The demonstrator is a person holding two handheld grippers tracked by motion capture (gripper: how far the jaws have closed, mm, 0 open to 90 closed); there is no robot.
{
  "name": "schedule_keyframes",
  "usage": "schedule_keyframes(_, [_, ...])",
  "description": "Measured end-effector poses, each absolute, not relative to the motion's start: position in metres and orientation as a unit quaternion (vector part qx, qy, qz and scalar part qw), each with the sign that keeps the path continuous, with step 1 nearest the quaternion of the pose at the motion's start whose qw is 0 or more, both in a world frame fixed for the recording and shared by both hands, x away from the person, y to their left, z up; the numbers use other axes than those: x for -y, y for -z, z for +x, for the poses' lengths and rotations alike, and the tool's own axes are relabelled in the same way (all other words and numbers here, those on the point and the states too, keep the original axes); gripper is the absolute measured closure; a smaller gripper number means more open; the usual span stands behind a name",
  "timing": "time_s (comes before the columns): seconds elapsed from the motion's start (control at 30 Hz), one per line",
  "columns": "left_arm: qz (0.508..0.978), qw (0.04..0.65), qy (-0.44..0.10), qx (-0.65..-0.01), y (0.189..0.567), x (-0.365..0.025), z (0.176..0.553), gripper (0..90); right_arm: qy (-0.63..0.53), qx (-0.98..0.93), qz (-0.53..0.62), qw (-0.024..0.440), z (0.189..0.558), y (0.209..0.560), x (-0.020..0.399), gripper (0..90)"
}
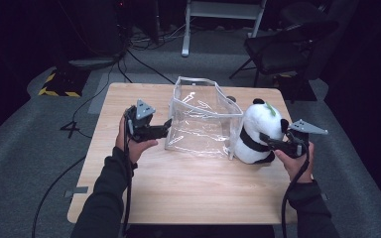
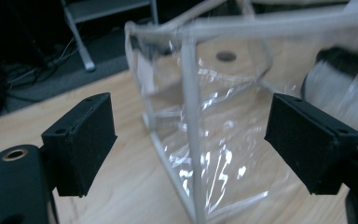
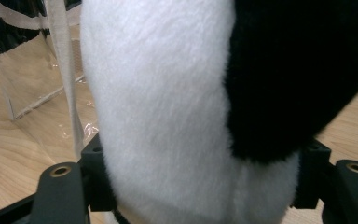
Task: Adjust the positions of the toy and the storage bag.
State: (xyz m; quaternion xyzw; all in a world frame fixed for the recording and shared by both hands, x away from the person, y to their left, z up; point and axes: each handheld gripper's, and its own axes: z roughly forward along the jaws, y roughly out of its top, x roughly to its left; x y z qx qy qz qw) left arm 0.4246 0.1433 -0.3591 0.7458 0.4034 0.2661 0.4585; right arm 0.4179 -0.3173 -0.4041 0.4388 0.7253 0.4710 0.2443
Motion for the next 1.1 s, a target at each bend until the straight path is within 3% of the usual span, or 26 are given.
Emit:
schedule_keyframes(0.23, [0.736,0.457,-0.282,-0.411,0.331,-0.118,0.454,16.2,-0.472,-0.727,0.435,0.244,0.417,0.404,0.32,29.8])
schedule_keyframes(0.63, [0.737,0.42,-0.283,-0.448,0.327,-0.087,0.488,20.0,-0.466,-0.732,0.431,0.246,0.414,0.403,0.317,29.0])
schedule_keyframes(0.7, [0.735,0.423,-0.264,-0.459,0.33,-0.085,0.494,24.9,-0.466,-0.733,0.431,0.246,0.414,0.403,0.317,28.9])
schedule_keyframes(0.8, [0.741,0.398,-0.268,-0.47,0.335,-0.083,0.499,26.8,-0.464,-0.734,0.43,0.246,0.414,0.403,0.317,29.0])
schedule_keyframes(1.1, [0.746,0.397,-0.199,-0.496,0.334,-0.089,0.502,31.3,-0.463,-0.735,0.43,0.245,0.414,0.402,0.318,28.2])
